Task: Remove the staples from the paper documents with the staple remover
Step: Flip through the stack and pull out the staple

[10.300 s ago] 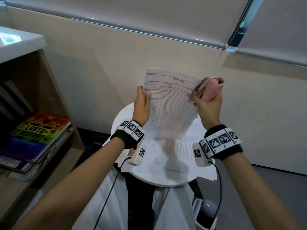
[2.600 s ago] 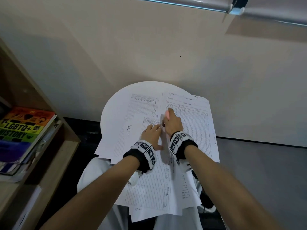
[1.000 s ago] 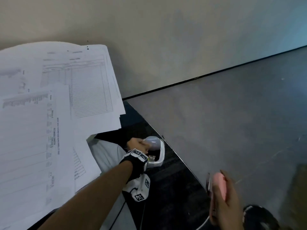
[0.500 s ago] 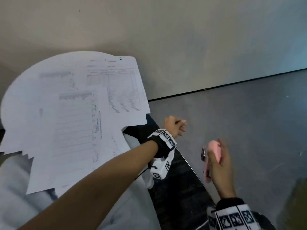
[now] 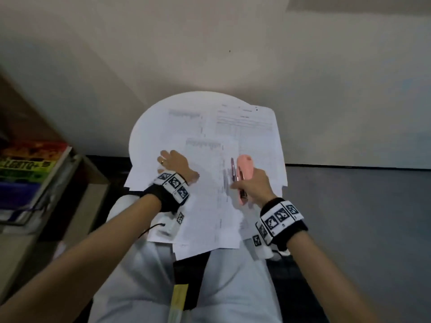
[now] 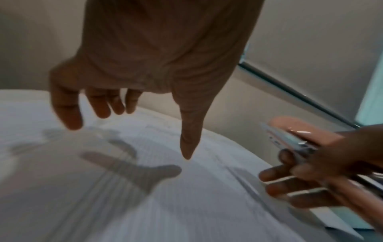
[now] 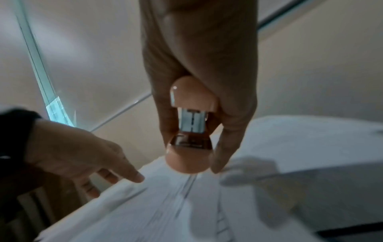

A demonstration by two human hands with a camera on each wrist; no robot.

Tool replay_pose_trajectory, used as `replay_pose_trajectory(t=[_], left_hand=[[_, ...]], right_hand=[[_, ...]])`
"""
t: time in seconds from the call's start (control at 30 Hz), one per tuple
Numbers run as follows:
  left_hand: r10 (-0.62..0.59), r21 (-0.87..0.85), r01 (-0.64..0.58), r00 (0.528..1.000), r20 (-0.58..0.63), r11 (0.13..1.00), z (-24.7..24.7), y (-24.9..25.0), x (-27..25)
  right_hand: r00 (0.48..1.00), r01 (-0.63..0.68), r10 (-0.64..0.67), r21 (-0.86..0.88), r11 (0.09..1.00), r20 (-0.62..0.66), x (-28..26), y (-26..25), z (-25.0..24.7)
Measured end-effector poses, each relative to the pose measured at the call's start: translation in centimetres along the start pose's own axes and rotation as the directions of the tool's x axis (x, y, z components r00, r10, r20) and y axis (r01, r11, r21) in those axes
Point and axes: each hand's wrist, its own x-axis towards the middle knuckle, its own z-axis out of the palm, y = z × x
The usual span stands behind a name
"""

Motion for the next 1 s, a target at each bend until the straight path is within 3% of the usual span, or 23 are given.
replay_pose_trajectory(t=[0.1,0.3,0.43,0.57,0.67,0.8,0.9,1.0], left_hand=[[-0.065,-0.070,0.065,0.998,0.001,0.995,2.0,-2.6,-0.6],[-0.132,-0.232,0.126,0.991,-0.006,0.965,1.9,-2.5,-0.9],[-0.046,-0.407,0.029,0.998,-0.031,0.913,2.1,-3.0,-1.3],[0.017,-0.588,-0.146,0.975,-0.220,0.795,2.3,-4.1,-2.3],[0.008,-0.736,-0.115,0.989,-0.147,0.667,2.2,-4.9,-2.6],[-0.003,-0.688,0.019,1.000,0.025,0.725,3.1,-4.6,-3.3],[-0.092,-0.577,0.042,0.994,-0.058,0.815,3.1,-4.2,-4.3],[-0.116,-0.626,0.038,0.990,-0.083,0.779,3.3,-4.1,-5.3]], right_hand=[[0.995,-0.016,0.003,-0.121,0.992,-0.101,2.1,-0.3,3.5],[0.974,-0.066,0.019,-0.202,0.977,-0.227,3.2,-0.4,5.8],[0.976,-0.063,0.017,-0.205,0.977,-0.219,3.3,-0.2,5.8],[0.976,-0.058,0.032,-0.117,0.991,-0.216,3.9,-0.1,4.5],[0.978,-0.026,0.006,-0.094,0.995,-0.210,3.8,-0.8,3.1],[0.994,-0.048,0.024,-0.227,0.973,-0.109,4.0,-0.6,3.0],[0.995,-0.028,-0.003,-0.308,0.951,-0.101,4.5,0.2,3.7],[0.992,0.011,-0.056,-0.361,0.933,-0.114,4.5,1.0,4.5]])
